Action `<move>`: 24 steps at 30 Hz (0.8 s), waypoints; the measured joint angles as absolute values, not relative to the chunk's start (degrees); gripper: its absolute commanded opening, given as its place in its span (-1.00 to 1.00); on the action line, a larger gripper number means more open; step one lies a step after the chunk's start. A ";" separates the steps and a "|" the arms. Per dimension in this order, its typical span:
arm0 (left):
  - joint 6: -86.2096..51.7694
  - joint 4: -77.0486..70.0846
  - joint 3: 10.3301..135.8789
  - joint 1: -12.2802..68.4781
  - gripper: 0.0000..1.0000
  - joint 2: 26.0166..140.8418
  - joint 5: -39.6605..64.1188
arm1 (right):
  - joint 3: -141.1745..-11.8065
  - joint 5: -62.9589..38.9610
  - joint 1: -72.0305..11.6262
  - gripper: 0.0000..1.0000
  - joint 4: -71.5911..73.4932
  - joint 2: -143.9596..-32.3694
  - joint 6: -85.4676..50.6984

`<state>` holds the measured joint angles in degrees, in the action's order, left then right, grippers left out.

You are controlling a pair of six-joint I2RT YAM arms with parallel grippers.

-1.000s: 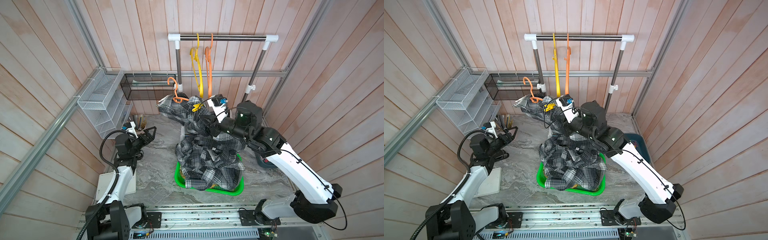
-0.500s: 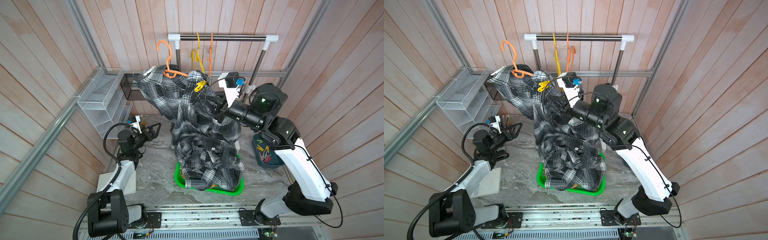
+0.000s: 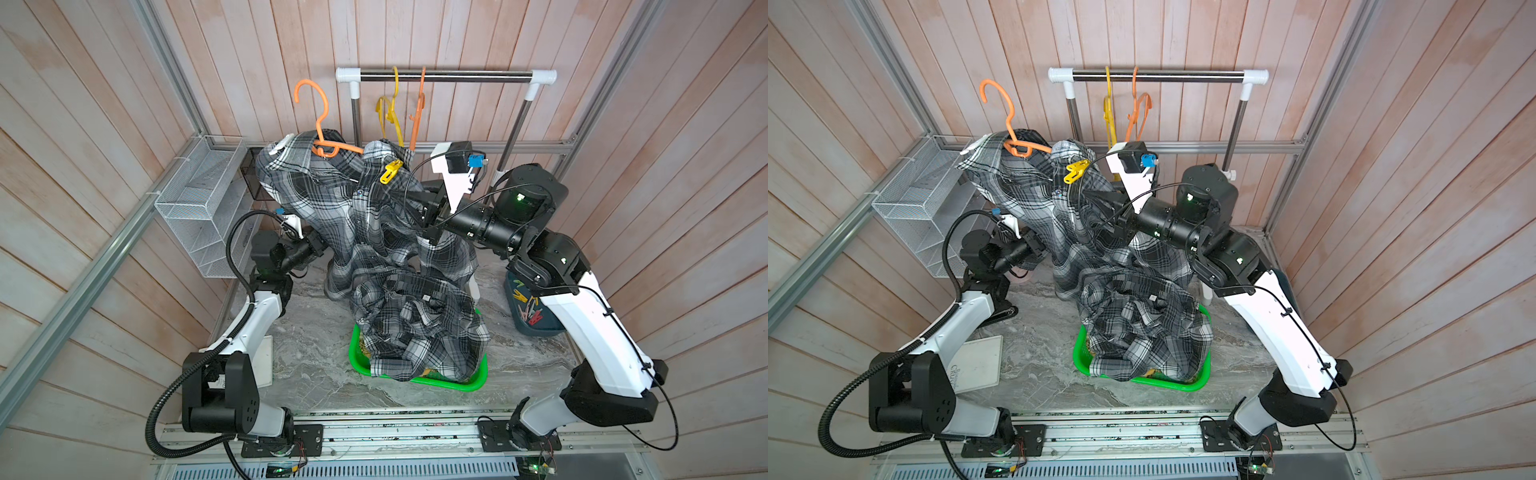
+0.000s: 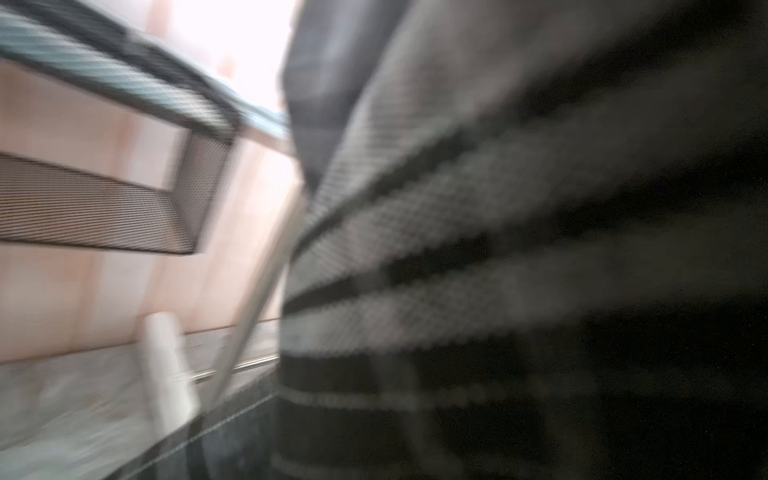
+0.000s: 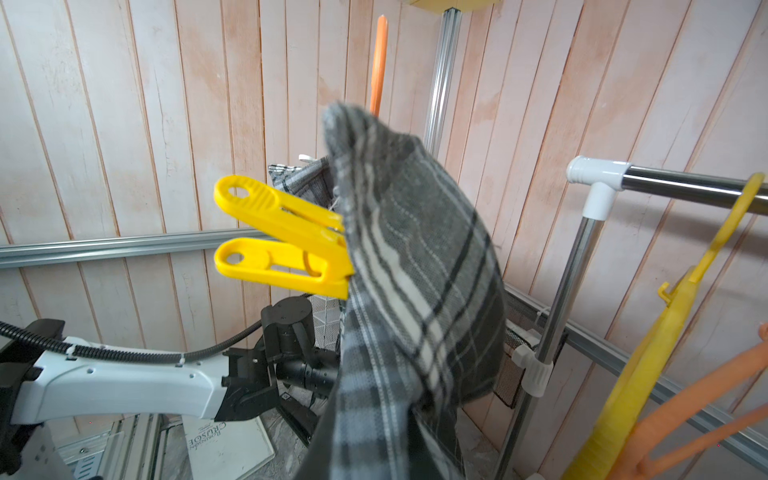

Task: Remove the clothespins securing long-sleeve shirts to the hanger
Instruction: Place the long-sleeve shirt at the bin.

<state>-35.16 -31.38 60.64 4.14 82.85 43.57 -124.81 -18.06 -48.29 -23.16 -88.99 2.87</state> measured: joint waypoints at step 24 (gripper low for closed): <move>-43.59 -29.19 67.55 30.96 -1.00 77.06 35.35 | -123.42 -17.17 -48.29 -1.00 -11.86 -83.18 -4.60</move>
<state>-43.59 -29.19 67.55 30.96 77.06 35.35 -123.42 -17.17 -48.29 -11.86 -83.18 -4.60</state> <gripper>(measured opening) 0.047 0.154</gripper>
